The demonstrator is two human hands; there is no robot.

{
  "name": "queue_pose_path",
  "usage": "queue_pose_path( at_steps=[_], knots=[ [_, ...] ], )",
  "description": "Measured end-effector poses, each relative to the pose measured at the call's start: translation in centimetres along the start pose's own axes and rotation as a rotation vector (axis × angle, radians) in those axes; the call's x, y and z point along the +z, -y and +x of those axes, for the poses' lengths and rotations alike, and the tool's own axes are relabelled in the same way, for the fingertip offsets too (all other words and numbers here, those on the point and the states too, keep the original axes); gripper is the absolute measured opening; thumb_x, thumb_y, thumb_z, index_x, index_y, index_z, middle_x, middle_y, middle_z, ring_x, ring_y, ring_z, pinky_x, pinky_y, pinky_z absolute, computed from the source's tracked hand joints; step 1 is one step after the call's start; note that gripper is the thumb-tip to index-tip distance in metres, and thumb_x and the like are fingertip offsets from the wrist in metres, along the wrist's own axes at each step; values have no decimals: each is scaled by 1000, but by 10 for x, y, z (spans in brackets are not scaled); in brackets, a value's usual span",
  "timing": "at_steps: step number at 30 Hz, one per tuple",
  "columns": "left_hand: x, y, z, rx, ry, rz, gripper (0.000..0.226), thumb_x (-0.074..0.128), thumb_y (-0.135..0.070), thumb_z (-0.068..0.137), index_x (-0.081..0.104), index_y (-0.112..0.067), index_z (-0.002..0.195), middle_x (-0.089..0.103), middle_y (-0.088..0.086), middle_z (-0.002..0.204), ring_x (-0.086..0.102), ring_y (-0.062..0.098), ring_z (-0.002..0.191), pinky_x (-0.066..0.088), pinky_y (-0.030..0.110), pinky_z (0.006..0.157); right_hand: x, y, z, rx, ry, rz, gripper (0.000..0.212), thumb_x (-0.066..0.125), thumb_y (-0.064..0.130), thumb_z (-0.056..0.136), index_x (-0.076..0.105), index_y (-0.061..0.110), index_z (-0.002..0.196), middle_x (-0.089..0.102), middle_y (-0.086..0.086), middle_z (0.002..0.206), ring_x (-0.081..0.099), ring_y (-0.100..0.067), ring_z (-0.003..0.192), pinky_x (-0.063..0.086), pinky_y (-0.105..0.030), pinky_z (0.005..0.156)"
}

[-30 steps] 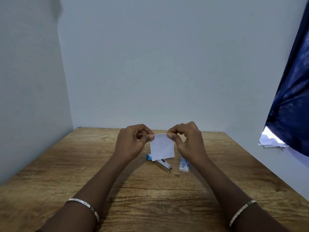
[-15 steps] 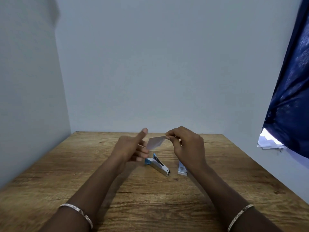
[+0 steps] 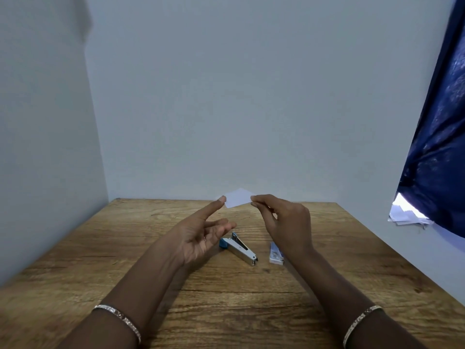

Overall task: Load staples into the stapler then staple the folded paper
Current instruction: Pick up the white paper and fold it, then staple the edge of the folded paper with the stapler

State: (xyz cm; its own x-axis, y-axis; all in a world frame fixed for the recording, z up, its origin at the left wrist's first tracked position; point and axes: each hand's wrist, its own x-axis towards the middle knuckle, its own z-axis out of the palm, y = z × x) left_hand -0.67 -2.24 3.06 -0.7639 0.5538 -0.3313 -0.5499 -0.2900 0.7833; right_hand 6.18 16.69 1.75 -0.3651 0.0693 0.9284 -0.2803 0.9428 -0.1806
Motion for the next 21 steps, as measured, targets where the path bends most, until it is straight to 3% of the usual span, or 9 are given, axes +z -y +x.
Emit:
queue_pose_path(
  at_steps=[5, 9, 13, 15, 18, 21],
  knots=[
    [-3, -4, 0, 52, 39, 36, 62, 91, -33, 64, 65, 3, 108, 76, 22, 105, 77, 19, 65, 62, 26, 52, 5, -1, -2, -59, 68, -9, 10, 80, 22, 86, 81, 19, 95, 80, 6, 78, 73, -13, 62, 58, -32, 55],
    [-6, -2, 1, 89, 32, 124, 46, 90, -9, 55, 74, 3, 96, 79, 17, 88, 77, 17, 69, 61, 22, 53, 8, -1, -4, -69, 109, -41, 9, 80, 22, 86, 80, 23, 95, 79, 8, 77, 72, -14, 62, 55, -27, 54],
    [-9, -1, 9, 199, -108, 229, 17, 81, -5, 77, 72, 3, 89, 79, 13, 77, 75, 14, 65, 60, 20, 53, 10, 6, -6, 114, 263, 59, 26, 72, 30, 91, 69, 26, 117, 78, 11, 85, 73, -10, 74, 57, -32, 68],
    [-13, -3, 14, 260, -169, 261, 12, 78, -6, 82, 72, 3, 87, 78, 13, 73, 74, 13, 61, 58, 19, 50, 13, 12, -8, 201, 390, 91, 36, 69, 42, 91, 64, 26, 123, 78, 11, 88, 71, -9, 86, 53, -32, 78],
    [-19, -5, 19, 294, -183, 256, 11, 76, -5, 85, 71, 5, 87, 78, 13, 70, 74, 12, 58, 56, 18, 49, 21, 23, -15, 213, 662, -58, 45, 62, 62, 86, 68, 27, 115, 74, 11, 96, 57, -14, 104, 42, -38, 91],
    [-20, -4, 20, 298, -156, 264, 8, 71, -3, 89, 70, 4, 87, 78, 13, 71, 75, 13, 60, 57, 19, 50, 26, 30, -19, 249, 804, -156, 42, 64, 62, 84, 61, 20, 85, 63, 4, 85, 52, -21, 93, 37, -34, 76]
  ],
)
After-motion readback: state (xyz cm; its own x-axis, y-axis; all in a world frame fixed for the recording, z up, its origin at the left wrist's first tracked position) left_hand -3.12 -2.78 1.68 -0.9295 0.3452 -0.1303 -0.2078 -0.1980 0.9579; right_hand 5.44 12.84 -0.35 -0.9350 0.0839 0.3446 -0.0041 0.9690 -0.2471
